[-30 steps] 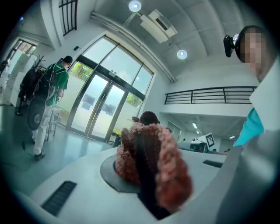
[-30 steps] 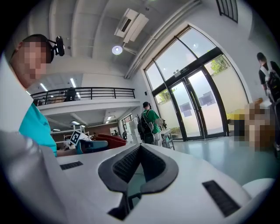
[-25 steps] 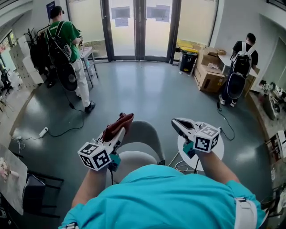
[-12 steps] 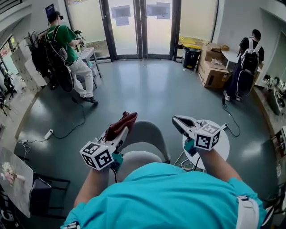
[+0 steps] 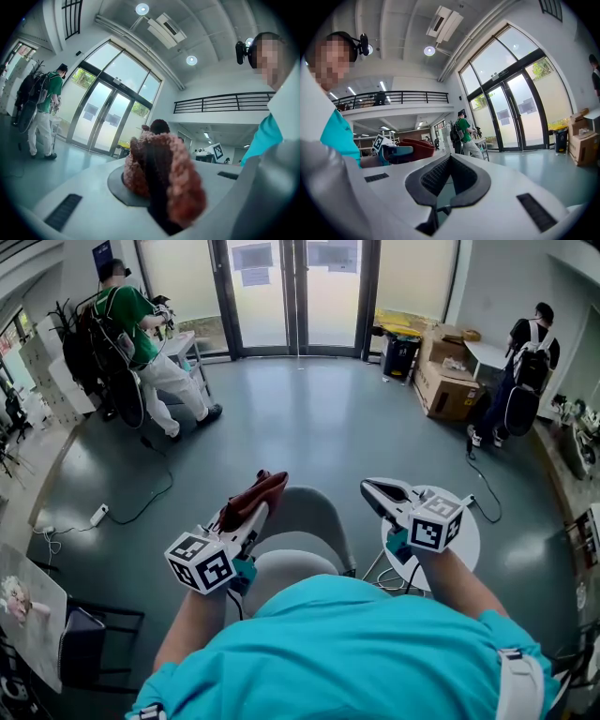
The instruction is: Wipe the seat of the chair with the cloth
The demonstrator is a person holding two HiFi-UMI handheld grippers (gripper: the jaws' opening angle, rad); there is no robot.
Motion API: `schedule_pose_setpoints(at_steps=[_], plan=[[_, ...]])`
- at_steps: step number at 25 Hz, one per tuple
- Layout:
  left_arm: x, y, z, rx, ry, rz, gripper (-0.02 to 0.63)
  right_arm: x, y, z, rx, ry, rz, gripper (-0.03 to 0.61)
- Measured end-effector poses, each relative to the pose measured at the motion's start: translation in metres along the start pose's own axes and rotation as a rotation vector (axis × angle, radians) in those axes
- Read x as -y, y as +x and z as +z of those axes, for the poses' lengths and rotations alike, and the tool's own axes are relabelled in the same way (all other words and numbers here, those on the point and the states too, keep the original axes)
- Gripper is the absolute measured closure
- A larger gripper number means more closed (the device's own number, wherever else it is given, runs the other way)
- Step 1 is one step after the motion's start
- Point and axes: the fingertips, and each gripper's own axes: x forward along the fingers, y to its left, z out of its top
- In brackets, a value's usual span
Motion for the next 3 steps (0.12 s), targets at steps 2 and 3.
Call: schedule_pose_setpoints(at_steps=[2,3], plan=[[0.0016,0.0027,0.0011,-0.001,0.002,-0.003,0.554,0.0027,-0.0009,0.0016,-0.001,-0.001,0.000,0.583],[0.0025,0.0043,0.0018,-0.001,0.003,-0.005,0.554,0.0042,-0.0013,0.0025,-0.002,-0.002,0.000,0.583]])
